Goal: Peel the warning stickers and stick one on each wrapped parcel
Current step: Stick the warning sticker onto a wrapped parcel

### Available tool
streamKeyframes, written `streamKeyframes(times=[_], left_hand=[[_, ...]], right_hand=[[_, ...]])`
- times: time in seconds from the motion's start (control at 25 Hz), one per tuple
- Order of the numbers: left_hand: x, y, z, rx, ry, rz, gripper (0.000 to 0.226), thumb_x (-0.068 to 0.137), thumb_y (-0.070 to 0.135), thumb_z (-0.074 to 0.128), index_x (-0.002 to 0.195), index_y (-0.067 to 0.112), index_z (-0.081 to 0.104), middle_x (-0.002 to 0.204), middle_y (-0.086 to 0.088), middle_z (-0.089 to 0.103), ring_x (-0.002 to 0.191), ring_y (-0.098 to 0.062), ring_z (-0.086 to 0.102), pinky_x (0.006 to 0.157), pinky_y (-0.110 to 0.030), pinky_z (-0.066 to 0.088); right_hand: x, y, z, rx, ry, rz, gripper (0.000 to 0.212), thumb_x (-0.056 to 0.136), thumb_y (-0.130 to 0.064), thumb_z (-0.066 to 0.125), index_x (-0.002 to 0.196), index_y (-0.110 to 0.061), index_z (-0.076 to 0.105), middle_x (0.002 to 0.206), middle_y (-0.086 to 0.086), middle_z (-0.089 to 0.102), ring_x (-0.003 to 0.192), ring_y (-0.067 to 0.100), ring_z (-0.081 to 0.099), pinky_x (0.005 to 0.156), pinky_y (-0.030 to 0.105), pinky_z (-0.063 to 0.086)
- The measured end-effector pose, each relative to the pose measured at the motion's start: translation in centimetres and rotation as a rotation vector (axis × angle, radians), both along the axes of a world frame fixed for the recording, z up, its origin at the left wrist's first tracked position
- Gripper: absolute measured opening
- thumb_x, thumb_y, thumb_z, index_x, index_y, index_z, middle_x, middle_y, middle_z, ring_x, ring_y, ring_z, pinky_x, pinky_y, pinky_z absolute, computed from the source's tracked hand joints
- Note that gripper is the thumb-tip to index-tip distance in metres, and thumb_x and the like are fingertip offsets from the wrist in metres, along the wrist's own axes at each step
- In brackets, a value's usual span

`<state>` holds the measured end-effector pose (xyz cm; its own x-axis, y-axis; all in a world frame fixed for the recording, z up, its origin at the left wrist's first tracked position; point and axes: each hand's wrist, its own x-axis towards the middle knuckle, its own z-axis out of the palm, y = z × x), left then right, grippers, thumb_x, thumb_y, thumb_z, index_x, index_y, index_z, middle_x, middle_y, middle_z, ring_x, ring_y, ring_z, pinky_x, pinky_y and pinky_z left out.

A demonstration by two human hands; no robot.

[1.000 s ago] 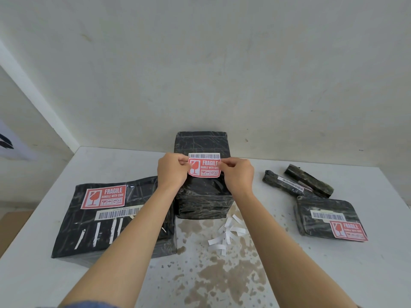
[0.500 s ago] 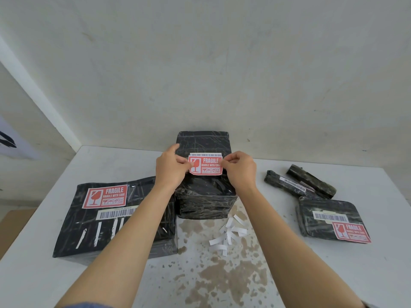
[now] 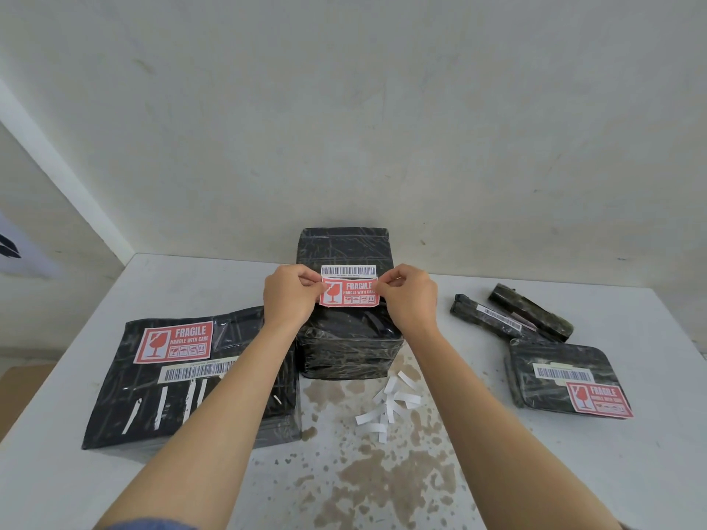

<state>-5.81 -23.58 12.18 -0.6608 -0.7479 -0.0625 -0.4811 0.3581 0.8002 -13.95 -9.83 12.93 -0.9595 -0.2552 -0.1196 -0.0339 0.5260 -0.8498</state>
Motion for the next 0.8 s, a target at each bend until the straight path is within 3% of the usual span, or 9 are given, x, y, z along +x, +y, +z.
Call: streamKeyframes(times=[0.28, 0.56, 0.8], left_hand=[[-0.41, 0.38, -0.43, -0.092, -0.035, 0.027, 0.016, 0.082, 0.016, 0.072, 0.095, 0.006, 0.067, 0.096, -0.010, 0.072, 0.085, -0.019, 0.066, 0.070, -0.023, 0.048], [-0.53, 0.14, -0.59, -0.080, -0.027, 0.042, 0.017, 0.082, 0.015, 0.073, 0.095, 0.005, 0.068, 0.096, -0.011, 0.073, 0.087, -0.020, 0.068, 0.074, -0.028, 0.052], [-1.02, 0.28, -0.25, -0.115, -0.077, 0.015, 0.024, 0.082, 0.018, 0.072, 0.098, 0.001, 0.068, 0.103, -0.014, 0.071, 0.093, -0.023, 0.067, 0.073, -0.029, 0.051]], right_hand=[[0.14, -0.15, -0.76, 0.062, 0.062, 0.007, 0.007, 0.087, -0.016, 0.065, 0.090, -0.010, 0.067, 0.082, 0.002, 0.067, 0.075, 0.016, 0.061, 0.055, 0.019, 0.044], [-0.06, -0.58, -1.01, 0.109, 0.104, 0.020, 0.007, 0.088, -0.017, 0.064, 0.089, -0.010, 0.066, 0.083, 0.003, 0.067, 0.074, 0.015, 0.060, 0.053, 0.017, 0.039], [0.11, -0.97, -1.00, 0.238, 0.217, 0.059, 0.009, 0.089, -0.014, 0.057, 0.090, -0.008, 0.065, 0.084, 0.007, 0.069, 0.072, 0.020, 0.059, 0.050, 0.023, 0.037]])
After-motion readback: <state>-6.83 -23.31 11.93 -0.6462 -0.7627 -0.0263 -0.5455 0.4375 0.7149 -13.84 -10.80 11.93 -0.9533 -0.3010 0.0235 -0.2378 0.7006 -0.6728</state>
